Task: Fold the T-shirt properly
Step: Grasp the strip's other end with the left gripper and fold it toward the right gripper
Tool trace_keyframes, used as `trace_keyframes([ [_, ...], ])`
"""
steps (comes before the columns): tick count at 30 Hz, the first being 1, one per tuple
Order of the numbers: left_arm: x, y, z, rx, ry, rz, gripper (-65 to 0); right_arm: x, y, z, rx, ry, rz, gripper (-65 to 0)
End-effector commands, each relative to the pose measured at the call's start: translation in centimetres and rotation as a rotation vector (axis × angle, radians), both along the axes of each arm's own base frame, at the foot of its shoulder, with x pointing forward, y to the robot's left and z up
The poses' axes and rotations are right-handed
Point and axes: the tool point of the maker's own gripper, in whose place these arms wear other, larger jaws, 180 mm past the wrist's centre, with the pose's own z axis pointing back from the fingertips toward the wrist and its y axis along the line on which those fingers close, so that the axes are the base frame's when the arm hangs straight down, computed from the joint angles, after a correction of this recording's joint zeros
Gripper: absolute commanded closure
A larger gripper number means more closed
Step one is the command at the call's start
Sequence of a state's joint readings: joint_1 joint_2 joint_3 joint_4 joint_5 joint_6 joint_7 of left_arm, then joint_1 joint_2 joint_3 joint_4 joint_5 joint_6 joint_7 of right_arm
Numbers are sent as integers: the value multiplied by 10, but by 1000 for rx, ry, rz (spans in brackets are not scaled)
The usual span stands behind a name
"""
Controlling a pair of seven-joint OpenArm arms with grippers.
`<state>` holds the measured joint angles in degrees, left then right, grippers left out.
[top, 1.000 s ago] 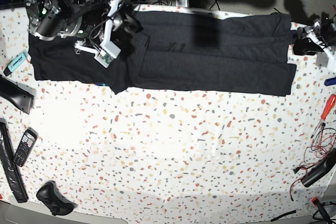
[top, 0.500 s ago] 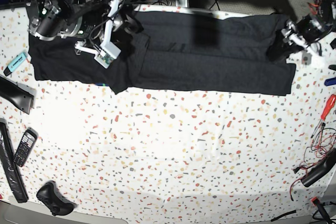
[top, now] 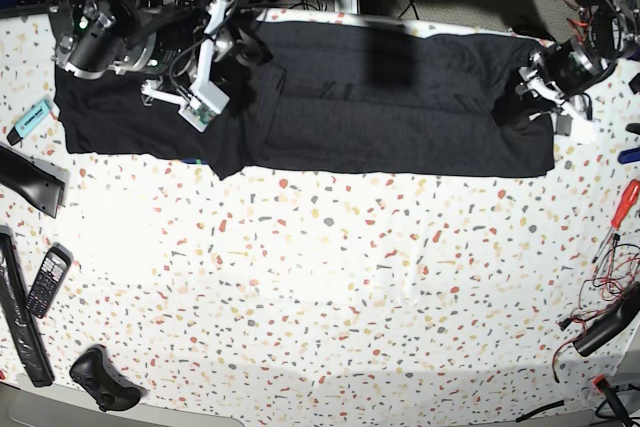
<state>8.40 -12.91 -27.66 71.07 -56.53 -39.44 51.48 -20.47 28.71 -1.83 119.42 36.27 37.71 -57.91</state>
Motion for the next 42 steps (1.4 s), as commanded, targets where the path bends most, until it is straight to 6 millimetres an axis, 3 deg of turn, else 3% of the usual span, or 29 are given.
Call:
trace_keyframes([
  [1, 1, 2, 3, 5, -5, -8, -33, 4, 3, 10, 23, -33, 11, -201],
  [2, 2, 2, 4, 5, -16, -8, 0, 4, 3, 10, 23, -33, 11, -201],
  [11, 27, 22, 27, -1, -163, 125, 0, 5, 3, 10, 25, -37, 11, -201],
  [16, 41, 40, 29, 166, -175, 92, 0, 5, 3, 10, 25, -37, 10, -201],
  [20, 50, 49, 43, 198, -212, 84, 0, 5, 3, 10, 24, -37, 10, -201],
  [26, 47, 44, 72, 243, -281, 47, 0, 6, 1, 9, 8, -43, 8, -201],
  [32, 27, 4, 108, 226, -347, 21, 0, 10, 1, 11, 7, -58, 5, -201],
  [38, 14, -63, 137, 83, -404, -51, 0, 24, 1, 19, 8, -99, 6, -201],
  [42, 13, -113, 138, -23, -373, -136, 0, 32, 1, 24, 7, -125, 5, -201],
])
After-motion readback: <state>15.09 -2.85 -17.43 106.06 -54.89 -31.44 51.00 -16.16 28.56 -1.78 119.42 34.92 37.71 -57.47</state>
